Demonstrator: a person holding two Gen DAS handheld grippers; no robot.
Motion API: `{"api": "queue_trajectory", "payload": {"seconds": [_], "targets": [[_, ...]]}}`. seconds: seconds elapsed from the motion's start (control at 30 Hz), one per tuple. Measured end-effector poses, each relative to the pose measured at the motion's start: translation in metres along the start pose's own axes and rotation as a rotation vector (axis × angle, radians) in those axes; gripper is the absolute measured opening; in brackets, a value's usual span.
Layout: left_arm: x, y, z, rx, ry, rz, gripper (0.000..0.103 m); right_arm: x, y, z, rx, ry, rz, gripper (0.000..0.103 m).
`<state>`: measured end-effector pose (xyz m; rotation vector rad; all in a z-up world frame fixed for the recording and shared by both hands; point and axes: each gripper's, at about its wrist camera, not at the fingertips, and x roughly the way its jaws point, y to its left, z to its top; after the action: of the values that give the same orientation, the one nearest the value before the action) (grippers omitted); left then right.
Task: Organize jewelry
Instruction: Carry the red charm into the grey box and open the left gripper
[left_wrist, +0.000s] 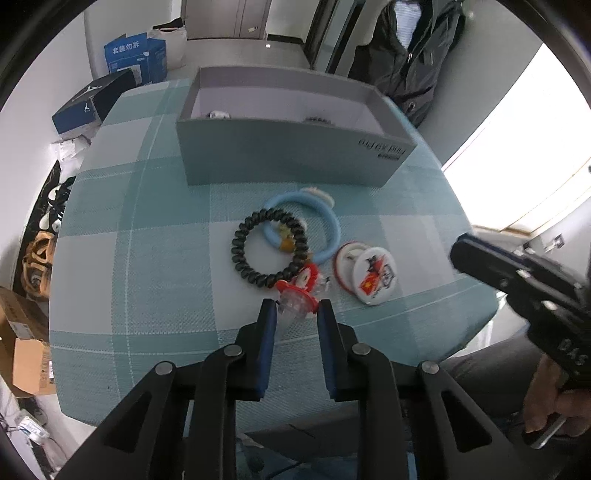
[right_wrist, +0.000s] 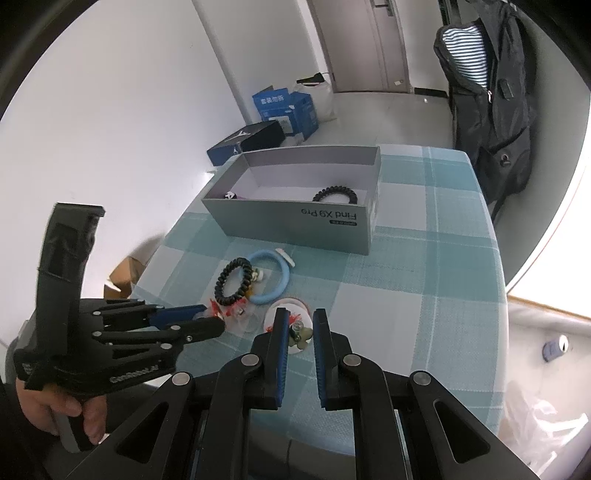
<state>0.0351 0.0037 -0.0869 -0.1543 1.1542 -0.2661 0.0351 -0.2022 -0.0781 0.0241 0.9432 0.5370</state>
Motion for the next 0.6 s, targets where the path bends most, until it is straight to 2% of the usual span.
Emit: {"api": "queue_trajectory", "payload": {"seconds": [0.23, 0.33, 0.6], "targets": [[-0.03, 0.004, 0.011, -0.032, -0.064, -0.042, 0.018, -0.007, -0.001, 0.012, 0.048, -0.003, 0.059, 0.012], [-0.037, 0.005, 0.02, -0.04, -0.093, -0.031, 0.018, -0.012, 0.002, 0.024, 0.056, -0.014, 0.079, 0.012], [-0.05, 0.001, 0.065, -0.046, -0.159, -0.044, 0.018, -0.025, 0.008, 0.076, 0.034, -0.054, 0.119, 0.012]]}}
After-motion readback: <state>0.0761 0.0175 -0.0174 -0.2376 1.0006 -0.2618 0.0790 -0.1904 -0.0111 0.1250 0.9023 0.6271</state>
